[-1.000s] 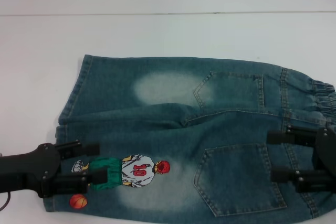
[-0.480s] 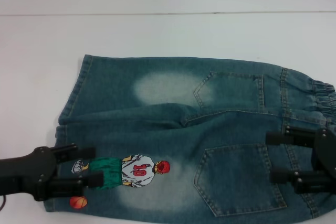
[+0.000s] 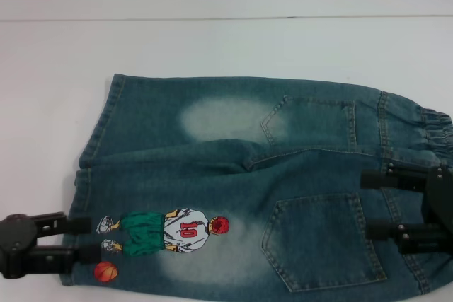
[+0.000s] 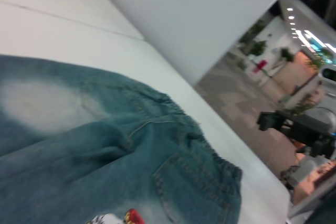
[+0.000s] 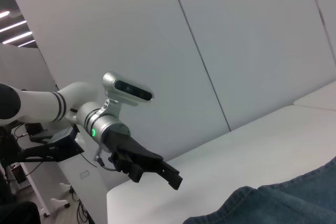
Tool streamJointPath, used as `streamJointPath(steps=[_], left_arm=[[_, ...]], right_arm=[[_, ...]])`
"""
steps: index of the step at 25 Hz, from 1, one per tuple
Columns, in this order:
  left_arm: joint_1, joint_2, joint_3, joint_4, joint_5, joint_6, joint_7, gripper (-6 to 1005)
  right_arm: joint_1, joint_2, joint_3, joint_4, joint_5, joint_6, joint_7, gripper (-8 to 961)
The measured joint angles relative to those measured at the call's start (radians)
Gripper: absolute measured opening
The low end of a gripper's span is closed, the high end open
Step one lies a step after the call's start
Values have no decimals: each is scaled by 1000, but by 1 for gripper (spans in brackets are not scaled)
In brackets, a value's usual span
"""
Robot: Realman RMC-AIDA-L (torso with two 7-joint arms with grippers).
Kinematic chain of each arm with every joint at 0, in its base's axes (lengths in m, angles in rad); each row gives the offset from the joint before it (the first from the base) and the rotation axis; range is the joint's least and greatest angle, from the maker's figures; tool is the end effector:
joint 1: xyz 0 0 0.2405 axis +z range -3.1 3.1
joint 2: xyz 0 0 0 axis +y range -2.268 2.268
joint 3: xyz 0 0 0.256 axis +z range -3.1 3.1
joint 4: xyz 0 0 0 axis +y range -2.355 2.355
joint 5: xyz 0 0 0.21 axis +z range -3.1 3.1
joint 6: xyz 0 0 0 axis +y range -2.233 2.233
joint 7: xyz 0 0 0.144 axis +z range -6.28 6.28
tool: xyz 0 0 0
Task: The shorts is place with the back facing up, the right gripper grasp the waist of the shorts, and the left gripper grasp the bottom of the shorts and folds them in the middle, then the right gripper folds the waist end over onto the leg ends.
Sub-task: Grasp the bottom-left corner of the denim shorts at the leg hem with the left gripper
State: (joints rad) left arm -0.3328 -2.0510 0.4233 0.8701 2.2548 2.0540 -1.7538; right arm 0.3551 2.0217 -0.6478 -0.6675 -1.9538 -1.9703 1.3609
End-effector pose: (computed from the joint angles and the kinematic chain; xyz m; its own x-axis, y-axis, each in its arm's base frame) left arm -0.3115 0.2280 0.0616 0.5417 0.7275 0.4211 0.7344 -0.6533 0.1840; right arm 0.2861 0.2470 0.0365 0.6974 -0.3857 -0.6040 -0.4142 -0.9047 0.0994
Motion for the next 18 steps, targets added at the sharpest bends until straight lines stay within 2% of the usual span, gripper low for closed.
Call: streamJointPath(steps=[4, 7, 11, 18], left_arm=[[11, 5, -14, 61, 1, 1, -71, 908], [8, 25, -24, 102, 2, 0, -136, 907], [-12, 52, -24, 128, 51, -3, -216, 907], [-13, 48, -25, 137, 122, -22, -242, 907]], right_arm=[[-2, -1, 7, 4, 0, 2, -23, 878], [-3, -5, 30, 1, 1, 2, -39, 878], [6, -28, 55, -3, 1, -7, -32, 878], [8, -42, 82, -6, -1, -2, -43, 877]])
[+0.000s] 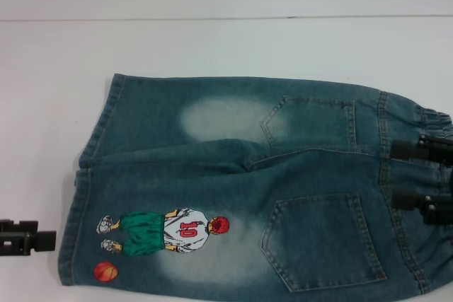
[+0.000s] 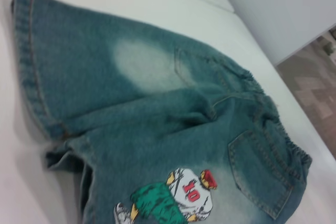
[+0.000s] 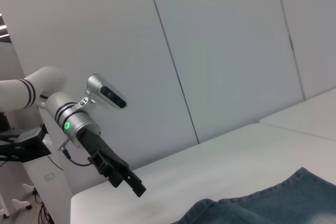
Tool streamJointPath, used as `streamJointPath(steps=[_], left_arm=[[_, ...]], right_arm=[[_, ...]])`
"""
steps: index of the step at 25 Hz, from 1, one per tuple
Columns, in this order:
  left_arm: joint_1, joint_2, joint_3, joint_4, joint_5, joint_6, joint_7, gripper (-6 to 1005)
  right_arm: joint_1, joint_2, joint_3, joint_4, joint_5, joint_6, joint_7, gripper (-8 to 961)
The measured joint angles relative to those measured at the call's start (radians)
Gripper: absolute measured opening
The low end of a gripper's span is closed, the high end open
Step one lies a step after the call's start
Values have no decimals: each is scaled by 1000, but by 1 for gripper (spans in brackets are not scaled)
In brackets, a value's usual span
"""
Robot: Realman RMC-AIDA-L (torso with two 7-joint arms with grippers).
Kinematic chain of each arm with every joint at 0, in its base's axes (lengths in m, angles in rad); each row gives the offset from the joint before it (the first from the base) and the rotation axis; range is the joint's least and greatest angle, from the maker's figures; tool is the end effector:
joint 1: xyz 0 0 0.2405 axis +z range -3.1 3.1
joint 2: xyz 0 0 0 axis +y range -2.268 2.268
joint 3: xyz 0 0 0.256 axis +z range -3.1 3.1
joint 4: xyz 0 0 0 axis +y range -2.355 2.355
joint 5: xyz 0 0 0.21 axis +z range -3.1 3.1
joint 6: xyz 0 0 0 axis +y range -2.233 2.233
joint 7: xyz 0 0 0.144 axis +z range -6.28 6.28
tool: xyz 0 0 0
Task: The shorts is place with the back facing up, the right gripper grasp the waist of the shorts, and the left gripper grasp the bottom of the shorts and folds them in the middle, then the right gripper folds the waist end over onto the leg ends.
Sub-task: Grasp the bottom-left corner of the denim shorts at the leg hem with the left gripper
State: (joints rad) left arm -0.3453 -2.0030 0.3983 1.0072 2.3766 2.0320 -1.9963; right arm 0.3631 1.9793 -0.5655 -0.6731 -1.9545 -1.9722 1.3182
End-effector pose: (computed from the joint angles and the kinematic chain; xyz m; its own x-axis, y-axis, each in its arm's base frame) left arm -0.3281 0.2359 0.0979 0.4215 0.8551 0.3018 0.8862 -0.4589 0.0627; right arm 0.2950 0.2558 0.0625 0.7174 -0.3096 -0.6241 -0.4051 -0.9142 -0.0121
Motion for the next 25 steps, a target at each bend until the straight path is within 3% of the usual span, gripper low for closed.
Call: streamJointPath(steps=[14, 25], left_arm=[[2, -11, 9, -27, 103, -69, 6, 908], [-7, -16, 30, -66, 111, -112, 9, 907]], right_arm=[[-6, 5, -2, 10, -3, 31, -23, 877], [5, 7, -1, 11, -3, 35, -23, 876]])
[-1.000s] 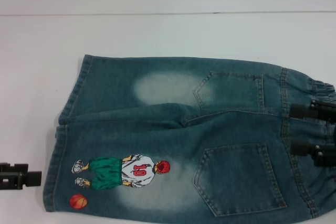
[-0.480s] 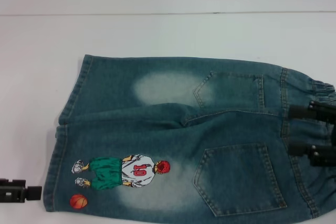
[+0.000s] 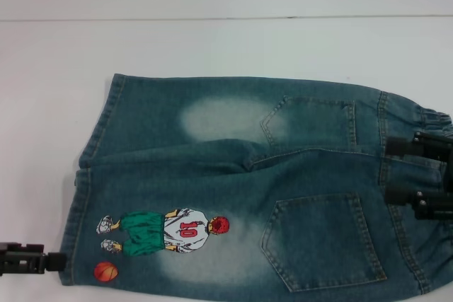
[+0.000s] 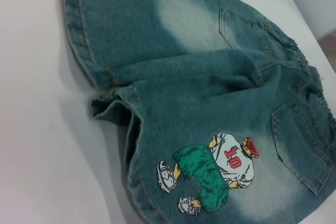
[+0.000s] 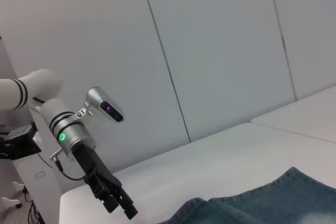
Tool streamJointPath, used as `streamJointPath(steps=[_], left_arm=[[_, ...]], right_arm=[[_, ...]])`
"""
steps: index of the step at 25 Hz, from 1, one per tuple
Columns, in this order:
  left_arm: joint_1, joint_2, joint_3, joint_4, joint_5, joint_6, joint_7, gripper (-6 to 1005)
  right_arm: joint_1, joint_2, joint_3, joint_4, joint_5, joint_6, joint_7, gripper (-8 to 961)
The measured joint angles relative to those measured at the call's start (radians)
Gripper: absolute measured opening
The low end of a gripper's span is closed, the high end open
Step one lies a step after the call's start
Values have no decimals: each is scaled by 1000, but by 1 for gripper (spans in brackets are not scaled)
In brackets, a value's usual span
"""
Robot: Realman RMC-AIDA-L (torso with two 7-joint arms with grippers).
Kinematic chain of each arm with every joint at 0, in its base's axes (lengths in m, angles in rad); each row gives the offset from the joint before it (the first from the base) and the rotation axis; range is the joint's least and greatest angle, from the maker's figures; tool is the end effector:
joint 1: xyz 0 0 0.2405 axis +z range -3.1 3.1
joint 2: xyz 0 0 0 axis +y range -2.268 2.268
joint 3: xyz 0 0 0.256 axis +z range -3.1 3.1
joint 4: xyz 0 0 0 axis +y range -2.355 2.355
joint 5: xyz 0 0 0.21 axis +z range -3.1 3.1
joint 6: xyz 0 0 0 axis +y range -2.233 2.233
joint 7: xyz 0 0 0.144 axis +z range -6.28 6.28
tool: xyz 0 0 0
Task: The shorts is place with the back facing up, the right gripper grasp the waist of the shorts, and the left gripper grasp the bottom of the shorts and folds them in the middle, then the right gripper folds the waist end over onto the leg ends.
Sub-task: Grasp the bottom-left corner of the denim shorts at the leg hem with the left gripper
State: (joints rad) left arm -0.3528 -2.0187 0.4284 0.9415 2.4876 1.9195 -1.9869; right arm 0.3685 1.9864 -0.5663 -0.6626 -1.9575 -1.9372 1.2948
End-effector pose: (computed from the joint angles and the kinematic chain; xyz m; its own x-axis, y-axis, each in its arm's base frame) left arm -0.3454 0.2365 0.0750 0.3788 0.8980 0.2238 0.9203 -0.3911 0.0117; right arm 0.2958 0.2599 0.0574 0.7246 -0.2974 -0.6217 -0.4075 -0.9124 -0.0384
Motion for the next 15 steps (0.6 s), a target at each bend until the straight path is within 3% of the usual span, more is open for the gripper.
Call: streamJointPath(steps=[15], left_arm=[[-8, -14, 47, -26, 26, -44, -11, 908]], right_arm=[[1, 4, 0, 0, 0, -4, 1, 875]])
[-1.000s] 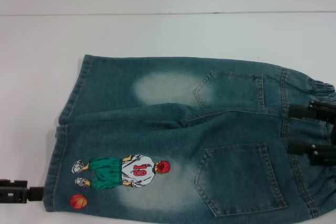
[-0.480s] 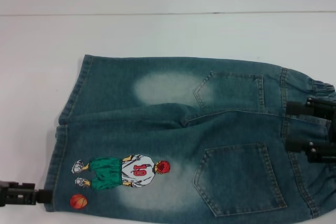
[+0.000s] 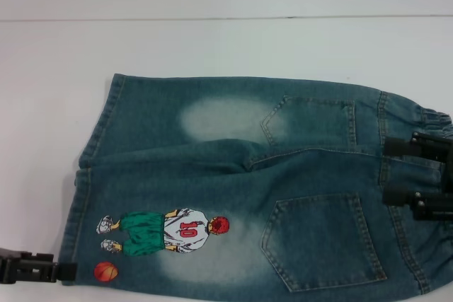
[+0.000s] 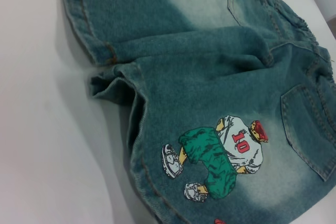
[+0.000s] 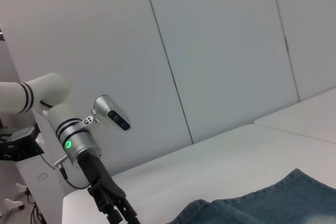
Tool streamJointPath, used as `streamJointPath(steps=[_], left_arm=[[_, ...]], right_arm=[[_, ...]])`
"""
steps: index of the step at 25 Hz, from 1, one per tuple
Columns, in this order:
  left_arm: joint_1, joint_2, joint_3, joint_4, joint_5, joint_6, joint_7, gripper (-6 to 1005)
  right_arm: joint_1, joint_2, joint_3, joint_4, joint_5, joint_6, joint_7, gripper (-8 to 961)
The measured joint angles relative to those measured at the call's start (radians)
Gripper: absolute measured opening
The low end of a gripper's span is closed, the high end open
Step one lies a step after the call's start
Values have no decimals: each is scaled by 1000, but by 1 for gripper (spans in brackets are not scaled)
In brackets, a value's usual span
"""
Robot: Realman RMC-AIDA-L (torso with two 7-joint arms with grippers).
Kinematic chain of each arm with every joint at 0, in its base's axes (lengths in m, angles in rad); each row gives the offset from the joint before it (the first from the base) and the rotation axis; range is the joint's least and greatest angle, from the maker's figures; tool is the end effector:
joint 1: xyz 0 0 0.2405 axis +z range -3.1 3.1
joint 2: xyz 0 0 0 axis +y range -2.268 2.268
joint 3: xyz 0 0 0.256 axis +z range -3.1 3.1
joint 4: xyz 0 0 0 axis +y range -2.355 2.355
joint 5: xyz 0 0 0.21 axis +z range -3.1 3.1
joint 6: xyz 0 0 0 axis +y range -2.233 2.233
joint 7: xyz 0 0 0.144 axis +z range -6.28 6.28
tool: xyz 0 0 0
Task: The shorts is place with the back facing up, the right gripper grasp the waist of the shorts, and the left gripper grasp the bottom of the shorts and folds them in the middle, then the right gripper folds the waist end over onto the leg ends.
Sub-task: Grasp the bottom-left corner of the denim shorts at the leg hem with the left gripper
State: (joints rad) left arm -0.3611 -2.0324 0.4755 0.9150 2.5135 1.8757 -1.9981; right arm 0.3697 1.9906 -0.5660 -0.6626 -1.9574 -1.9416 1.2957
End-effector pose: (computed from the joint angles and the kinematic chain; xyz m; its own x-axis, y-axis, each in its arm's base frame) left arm -0.3461 0.2389 0.0601 0.3743 0.9108 0.1742 0.9245 -0.3811 0.0060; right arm 0.2944 0.2595 0.0560 0.7213 -0.2978 -0.6253 -0.4049 -0.9138 -0.0318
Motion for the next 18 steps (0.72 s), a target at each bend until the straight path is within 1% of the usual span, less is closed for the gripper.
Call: streamJointPath(steps=[10, 18], left_arm=[[-9, -1, 9, -38, 20, -37, 1, 907], [-14, -11, 37, -44, 29, -46, -1, 898]], right_arm=[[-1, 0, 0, 0, 0, 0, 1, 875], [-3, -1, 0, 0, 1, 4, 1, 874]])
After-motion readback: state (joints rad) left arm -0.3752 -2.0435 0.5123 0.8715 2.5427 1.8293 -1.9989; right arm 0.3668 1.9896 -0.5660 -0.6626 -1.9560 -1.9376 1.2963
